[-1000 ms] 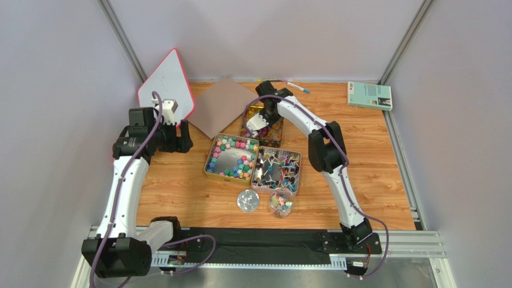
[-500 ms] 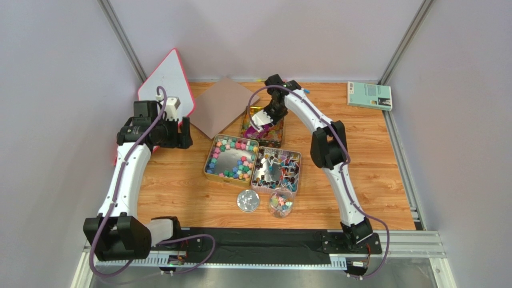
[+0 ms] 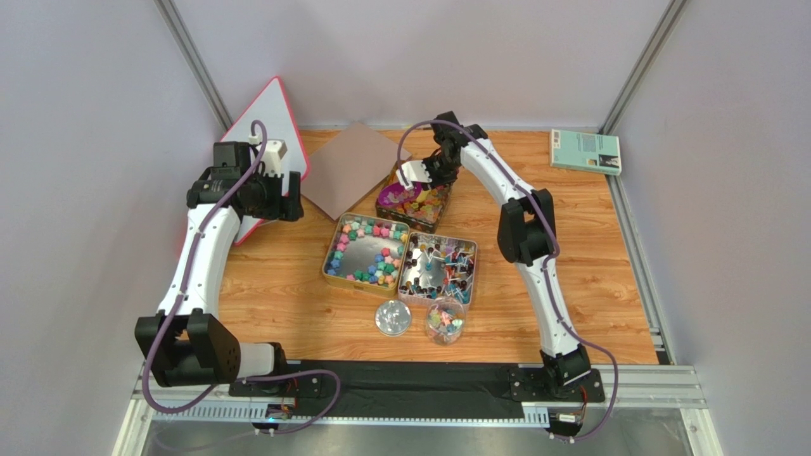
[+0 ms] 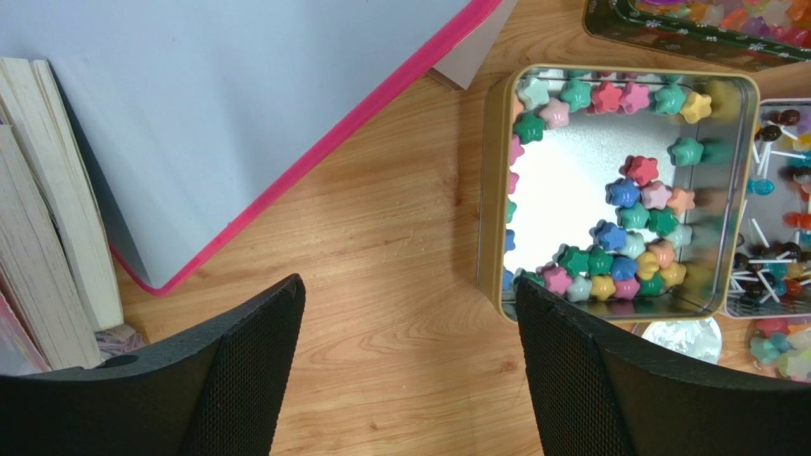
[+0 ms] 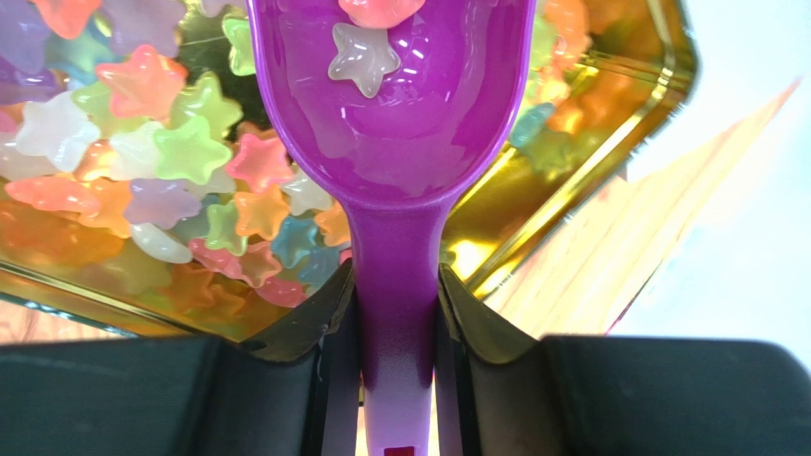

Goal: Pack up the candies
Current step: Scoop the fake candies from the storage box, then place the fake candies in the packing bottle.

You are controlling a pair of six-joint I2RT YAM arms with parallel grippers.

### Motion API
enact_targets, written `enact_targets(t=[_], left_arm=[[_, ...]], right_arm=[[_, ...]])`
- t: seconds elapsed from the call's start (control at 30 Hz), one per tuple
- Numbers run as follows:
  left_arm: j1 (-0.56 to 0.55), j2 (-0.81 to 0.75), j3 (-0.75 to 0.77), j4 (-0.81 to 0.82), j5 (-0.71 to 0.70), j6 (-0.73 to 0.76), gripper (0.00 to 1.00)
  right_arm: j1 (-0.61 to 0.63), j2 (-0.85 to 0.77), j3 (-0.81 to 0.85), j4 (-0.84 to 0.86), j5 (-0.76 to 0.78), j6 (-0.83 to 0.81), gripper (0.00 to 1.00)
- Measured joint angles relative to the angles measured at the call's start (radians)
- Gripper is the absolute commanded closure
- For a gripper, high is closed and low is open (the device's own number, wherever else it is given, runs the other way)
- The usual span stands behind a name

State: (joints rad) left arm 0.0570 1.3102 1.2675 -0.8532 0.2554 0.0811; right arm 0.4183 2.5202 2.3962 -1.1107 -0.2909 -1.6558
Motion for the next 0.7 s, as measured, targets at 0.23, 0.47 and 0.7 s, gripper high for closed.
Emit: enact_targets(t=[0.23, 0.47, 0.7], left_arm=[[0.0, 0.014, 0.003, 0.001, 0.0, 0.004, 0.14], [0.0, 0.015, 0.003, 0.0, 0.0, 0.005, 0.14], [-0.04, -0.015, -0.006, 0.004, -0.098, 0.045, 0.14]], right_arm=[[-0.052, -0.002, -0.017, 0.045, -0.133, 0.095, 1.0], [-0.089, -0.027, -0.05, 0.063, -0.212, 0.258, 1.0], [-0.134, -0.242, -0.248, 0.147, -0.257, 0.464, 1.0]])
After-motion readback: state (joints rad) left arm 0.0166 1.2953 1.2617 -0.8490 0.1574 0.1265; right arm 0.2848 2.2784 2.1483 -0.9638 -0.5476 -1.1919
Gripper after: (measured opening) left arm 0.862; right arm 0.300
